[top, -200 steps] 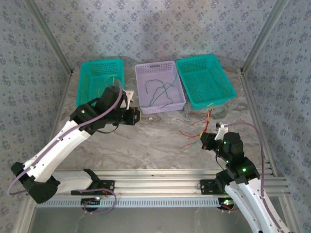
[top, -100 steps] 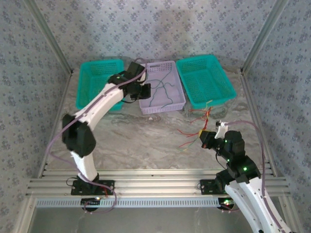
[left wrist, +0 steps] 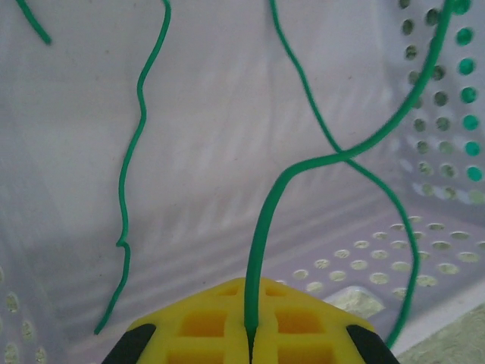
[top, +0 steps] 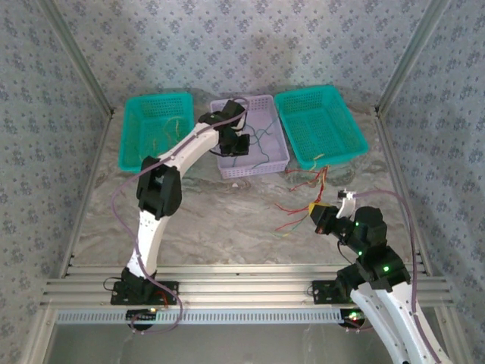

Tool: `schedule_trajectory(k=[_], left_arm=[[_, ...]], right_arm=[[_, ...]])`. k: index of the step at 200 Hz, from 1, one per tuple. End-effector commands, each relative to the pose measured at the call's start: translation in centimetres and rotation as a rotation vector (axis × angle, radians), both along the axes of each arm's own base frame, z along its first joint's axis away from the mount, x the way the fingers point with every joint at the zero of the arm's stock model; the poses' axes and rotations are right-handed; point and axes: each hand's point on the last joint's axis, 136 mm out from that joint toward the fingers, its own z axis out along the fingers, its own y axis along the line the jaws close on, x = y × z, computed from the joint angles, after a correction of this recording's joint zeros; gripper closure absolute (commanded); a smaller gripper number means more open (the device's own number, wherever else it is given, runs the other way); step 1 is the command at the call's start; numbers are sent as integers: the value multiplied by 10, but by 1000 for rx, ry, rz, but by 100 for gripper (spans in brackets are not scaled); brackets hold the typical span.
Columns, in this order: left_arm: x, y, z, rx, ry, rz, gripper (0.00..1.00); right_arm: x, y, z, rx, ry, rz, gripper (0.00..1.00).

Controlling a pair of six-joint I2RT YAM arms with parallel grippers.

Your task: Untangle the cables

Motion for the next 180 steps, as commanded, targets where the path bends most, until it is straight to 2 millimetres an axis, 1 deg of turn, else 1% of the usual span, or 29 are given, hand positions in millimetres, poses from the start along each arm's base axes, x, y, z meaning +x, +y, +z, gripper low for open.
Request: schedule_trajectory(k=[1, 10, 14, 32, 56, 72, 75, 90, 98, 106, 116, 128, 136, 144, 153, 155, 159, 168, 178, 180], left_arm=[[0, 14, 2, 8, -3, 57, 100], [0, 18, 7, 1, -31, 78, 100], [-3, 22, 3, 10, -27, 86, 100], [-8, 29, 2, 10, -44, 105, 100], [-15, 35, -11, 36, -17, 127, 100], [-22, 42, -24, 57, 10, 150, 100], [-18, 40, -24, 45, -7, 152, 100], [-17, 38, -29, 53, 7, 152, 100], [-13, 37, -30, 54, 3, 149, 99], [-15, 38, -33, 71, 22, 145, 93], [-12, 36, -30, 72, 23, 140, 81], [-8, 33, -22, 66, 12, 135, 69], [-5, 31, -12, 59, -7, 131, 59], [-2, 30, -1, 53, -27, 126, 47], [-1, 29, 10, 53, -46, 116, 38], [2, 27, 20, 42, -68, 115, 36], [4, 25, 29, 35, -87, 109, 31], [2, 22, 48, 23, -118, 94, 25], [-1, 18, 70, 6, -155, 75, 21], [-3, 16, 74, 2, -161, 70, 19]], right_arm=[[-7, 5, 22, 38, -47, 35, 100], [-7, 5, 22, 37, -46, 41, 100], [-7, 5, 22, 38, -47, 40, 100], [-7, 6, 18, 39, -40, 41, 100], [-5, 6, 17, 44, -40, 37, 100], [-4, 6, 16, 40, -37, 36, 100], [-4, 6, 16, 39, -37, 37, 100], [-3, 6, 14, 39, -34, 35, 100], [-3, 7, 14, 41, -32, 36, 100], [-2, 7, 13, 43, -29, 36, 100], [-2, 8, 12, 43, -23, 39, 100], [-2, 9, 12, 42, -20, 42, 100], [-2, 9, 12, 42, -19, 44, 100], [-2, 10, 12, 42, -20, 46, 100], [-2, 10, 12, 43, -22, 48, 100], [-2, 10, 12, 43, -21, 48, 100], [-2, 11, 13, 45, -24, 51, 100], [-1, 11, 13, 47, -23, 54, 100], [-2, 14, 13, 53, -22, 67, 100], [-2, 14, 13, 55, -23, 68, 100]])
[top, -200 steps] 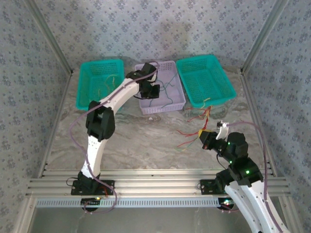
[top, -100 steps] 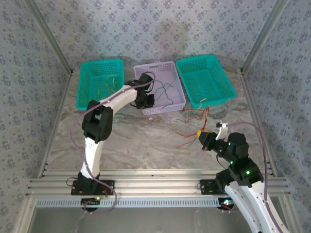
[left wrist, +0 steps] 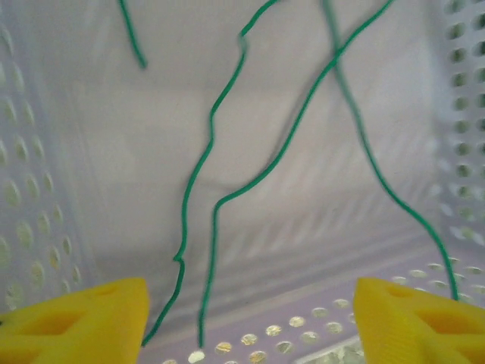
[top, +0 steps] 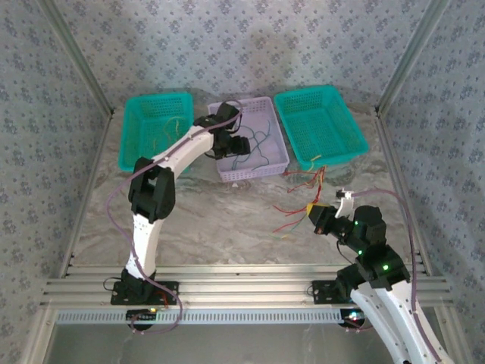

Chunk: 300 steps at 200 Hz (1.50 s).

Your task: Untangle the cables

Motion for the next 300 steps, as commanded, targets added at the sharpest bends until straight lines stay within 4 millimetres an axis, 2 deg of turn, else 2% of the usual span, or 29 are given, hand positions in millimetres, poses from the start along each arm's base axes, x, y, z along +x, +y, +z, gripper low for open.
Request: schedule_trajectory(k=[1, 15, 32, 49, 68, 83, 123, 154, 191, 222, 244, 253, 271, 288, 300], left_arm=[[-9, -7, 65, -23, -102, -50, 18], [-22, -15, 89, -47, -140, -81, 15], [-48, -29, 109, -91, -168, -135, 14], [-80, -37, 112, -130, -164, -178, 13], [-109, -41, 112, -224, -163, -193, 13], [-130, -40, 105, -316, -129, -191, 13], [-170, -35, 84, -388, -67, -195, 13], [-188, -52, 82, -523, -35, -216, 14], [-199, -70, 80, -525, -41, -273, 14], [-196, -65, 82, -527, -73, -250, 17], [-194, -51, 94, -530, -138, -217, 34], [-193, -45, 97, -539, -157, -199, 37], [-195, -42, 101, -555, -166, -196, 35], [-198, -43, 99, -560, -157, -209, 27], [-199, -42, 98, -574, -161, -210, 26]], right_arm=[[-1, 8, 13, 42, -35, 35, 100], [-1, 11, 15, 58, -38, 52, 100], [-5, 21, 19, 93, -52, 114, 100], [-15, 39, 28, 157, -77, 237, 100], [-27, 56, 37, 236, -92, 377, 100], [-35, 66, 44, 276, -112, 466, 100], [-45, 74, 59, 280, -185, 573, 100], [-45, 82, 61, 310, -175, 617, 100], [-52, 95, 63, 298, -166, 685, 100], [-51, 97, 57, 283, -144, 681, 100], [-52, 96, 54, 277, -136, 674, 100], [-52, 97, 53, 275, -133, 672, 100], [-54, 98, 52, 282, -132, 682, 100], [-57, 100, 53, 289, -142, 698, 100], [-59, 101, 54, 292, -146, 709, 100]])
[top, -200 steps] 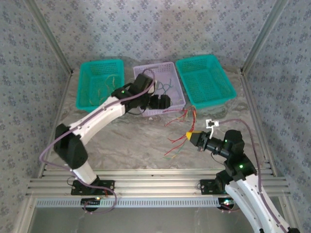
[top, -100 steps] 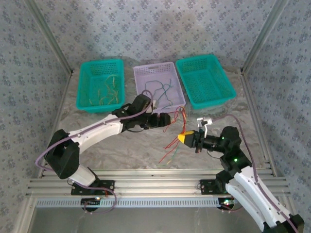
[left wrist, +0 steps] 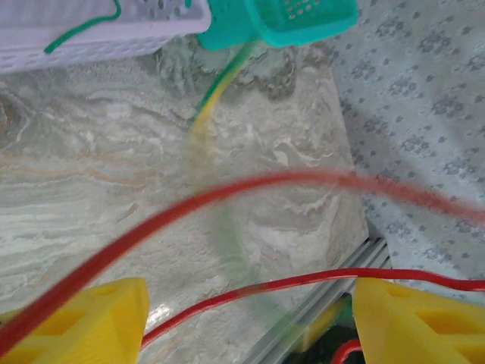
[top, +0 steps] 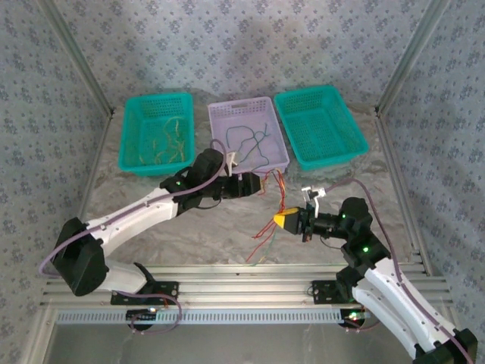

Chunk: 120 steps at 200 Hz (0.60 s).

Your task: Untangle the cables

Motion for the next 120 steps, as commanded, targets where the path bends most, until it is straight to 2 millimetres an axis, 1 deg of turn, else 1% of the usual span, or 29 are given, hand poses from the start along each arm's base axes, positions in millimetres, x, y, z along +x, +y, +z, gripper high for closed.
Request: schedule_trajectory(k=[1, 20, 42, 70, 82, 99, 120], left_arm=[[2, 0, 7, -47, -35, 5, 27], [0, -5, 10, -99, -49, -15, 26], [-2, -14, 10, -111, -54, -62, 26], [-5, -25, 11, -165, -38, -102, 30], [-6, -28, 10, -174, -33, -114, 37], [-8, -27, 6, -166, -25, -114, 56], [-6, -22, 3, -148, -26, -96, 72]], right_arm=[[-7, 2, 14, 30, -63, 29, 100], [-11, 5, 13, 30, -65, 50, 100], [-15, 9, 15, 35, -74, 72, 100], [-16, 12, 14, 26, -77, 83, 100], [-16, 12, 13, 22, -76, 83, 100], [-17, 12, 12, 20, -70, 82, 100], [-17, 11, 11, 16, -66, 77, 100]])
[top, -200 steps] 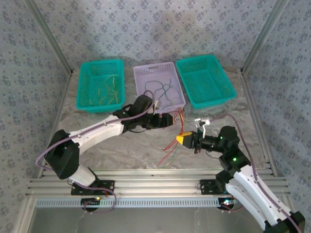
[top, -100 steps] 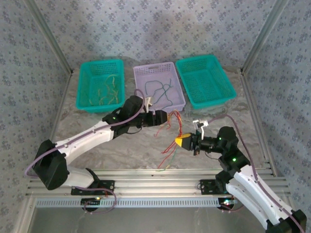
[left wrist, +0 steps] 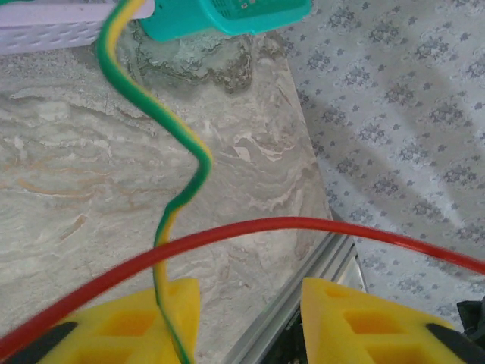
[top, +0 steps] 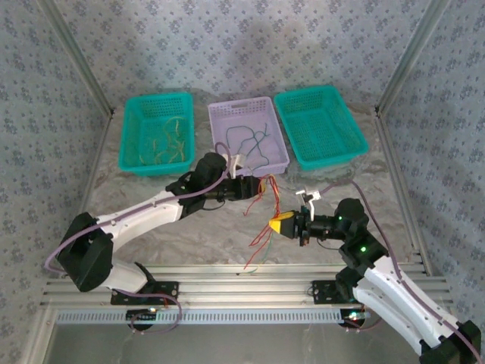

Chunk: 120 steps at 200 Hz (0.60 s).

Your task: Untangle the cables

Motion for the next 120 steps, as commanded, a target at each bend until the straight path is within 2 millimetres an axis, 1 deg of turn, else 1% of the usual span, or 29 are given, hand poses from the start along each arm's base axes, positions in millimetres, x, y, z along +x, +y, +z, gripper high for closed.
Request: schedule_trajectory(k=[1, 14, 24, 30, 39, 44, 60, 76, 95, 109, 120], left_arm=[[-1, -2, 11, -34, -26, -16, 73], [-1, 2, 10, -22, -30, -7, 86], [1, 8, 9, -2, -33, 12, 100], [1, 12, 10, 3, -39, 17, 100], [0, 18, 12, 10, -46, 28, 100], [0, 22, 13, 17, -51, 35, 100], [-2, 36, 17, 41, -72, 54, 100], [-5, 55, 23, 84, -101, 76, 100], [-10, 80, 28, 140, -134, 113, 100], [-13, 97, 33, 167, -154, 137, 100], [-16, 109, 37, 185, -165, 157, 100]], right_arm=[[-3, 0, 9, 12, -50, 4, 100], [-1, -1, 6, 3, -36, -12, 100], [1, -3, 3, -16, -62, -30, 100], [3, -4, 0, -28, -58, -49, 100], [12, -8, -7, -61, -46, -106, 100], [17, -11, -13, -90, -30, -143, 100], [39, -25, -39, -198, 34, -284, 100], [59, -45, -68, -303, 116, -426, 100], [73, -68, -101, -395, 236, -543, 100], [81, -74, -107, -383, 264, -570, 100], [84, -77, -113, -384, 285, -587, 100]])
